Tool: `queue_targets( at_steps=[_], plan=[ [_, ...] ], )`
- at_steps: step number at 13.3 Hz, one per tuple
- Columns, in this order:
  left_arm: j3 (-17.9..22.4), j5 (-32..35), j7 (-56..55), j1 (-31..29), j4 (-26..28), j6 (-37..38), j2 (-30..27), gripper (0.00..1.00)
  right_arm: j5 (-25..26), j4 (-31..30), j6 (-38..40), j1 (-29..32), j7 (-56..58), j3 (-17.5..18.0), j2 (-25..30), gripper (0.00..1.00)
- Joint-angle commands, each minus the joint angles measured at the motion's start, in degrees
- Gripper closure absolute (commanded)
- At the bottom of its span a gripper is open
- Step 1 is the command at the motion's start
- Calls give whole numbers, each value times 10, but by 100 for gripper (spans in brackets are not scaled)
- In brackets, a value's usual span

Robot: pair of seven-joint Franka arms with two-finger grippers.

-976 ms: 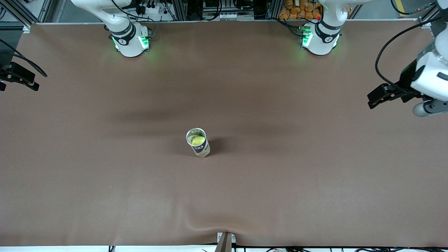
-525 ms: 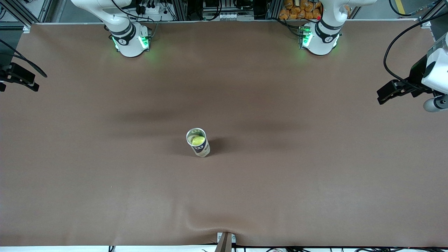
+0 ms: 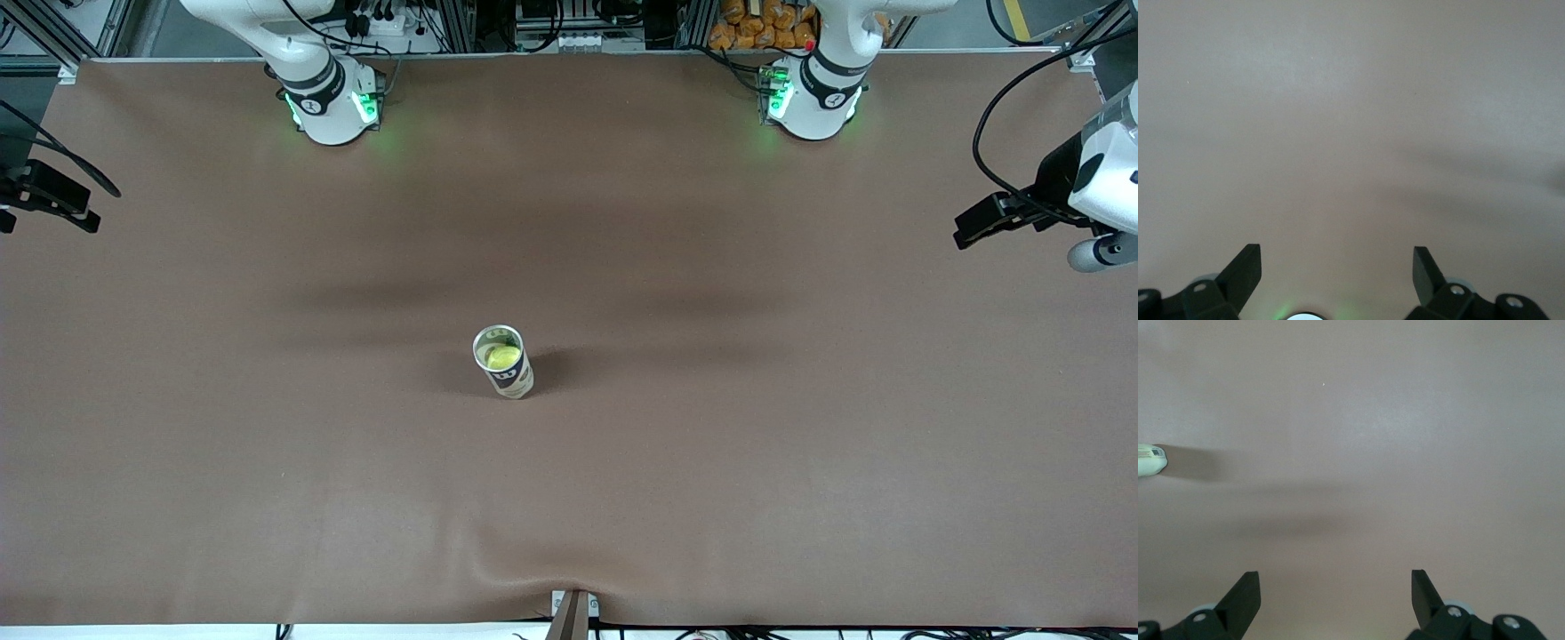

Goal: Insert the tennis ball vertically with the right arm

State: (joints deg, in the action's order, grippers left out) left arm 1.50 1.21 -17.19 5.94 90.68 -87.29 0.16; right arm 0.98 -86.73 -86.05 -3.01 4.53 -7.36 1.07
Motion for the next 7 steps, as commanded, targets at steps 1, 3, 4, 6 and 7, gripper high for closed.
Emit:
queue_targets(
  at_steps=[1,3,4,6,7],
  plan=[
    [-28,-10,18,-7,34,-12,-31,0,11,-6,-2,-8,0,-1,5,0],
    [-70,-10,22,-44,42,-13,-50,0,9,-8,3,-7,0,-2,5,0],
    [-72,-10,25,-44,50,-13,-60,0,6,-10,12,-7,-1,-2,5,0],
    [-74,-11,57,-45,50,-11,-64,0,4,-11,37,-8,-1,-2,7,0],
    [-75,-11,97,-51,48,-10,-63,0,3,-10,44,-8,-2,-2,10,0]
  ],
)
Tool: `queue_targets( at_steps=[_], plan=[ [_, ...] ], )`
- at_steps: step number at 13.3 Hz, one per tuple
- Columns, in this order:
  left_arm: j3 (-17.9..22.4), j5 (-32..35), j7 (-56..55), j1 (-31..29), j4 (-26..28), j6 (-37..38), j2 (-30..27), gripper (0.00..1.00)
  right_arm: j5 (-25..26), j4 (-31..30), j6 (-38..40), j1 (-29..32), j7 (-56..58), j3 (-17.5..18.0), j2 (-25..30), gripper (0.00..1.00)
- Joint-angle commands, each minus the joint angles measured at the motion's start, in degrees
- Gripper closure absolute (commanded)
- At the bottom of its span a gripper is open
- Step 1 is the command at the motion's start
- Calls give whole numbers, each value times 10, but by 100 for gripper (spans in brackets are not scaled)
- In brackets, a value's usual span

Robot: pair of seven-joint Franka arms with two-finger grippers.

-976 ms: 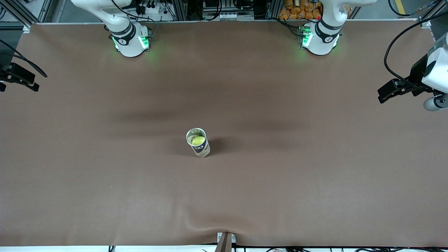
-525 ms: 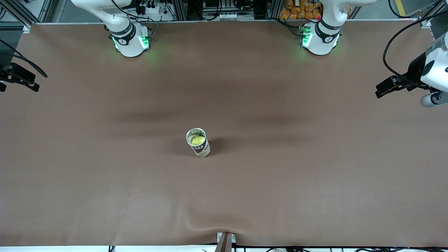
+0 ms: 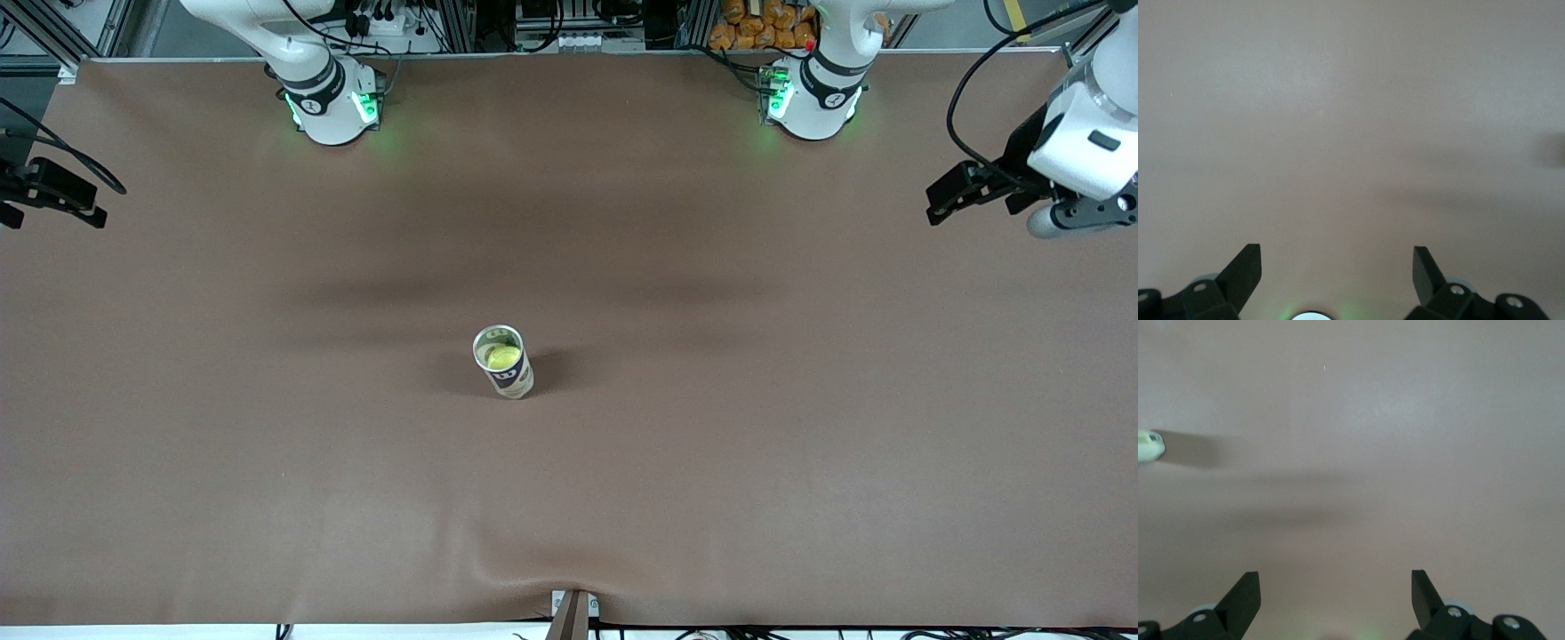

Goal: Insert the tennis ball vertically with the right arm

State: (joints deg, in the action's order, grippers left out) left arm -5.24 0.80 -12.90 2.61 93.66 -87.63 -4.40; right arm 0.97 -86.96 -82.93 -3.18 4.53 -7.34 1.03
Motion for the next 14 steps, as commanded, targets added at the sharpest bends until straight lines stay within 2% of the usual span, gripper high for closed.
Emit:
queue_targets(
  at_steps=[1,14],
  plan=[
    [-8,-8,87,-31,15,-7,-16,0,3,-8,17,-3,-2,-2,11,0],
    [-8,-12,93,-44,-8,0,-10,0,3,-8,28,-3,-1,-3,9,0]
  ],
)
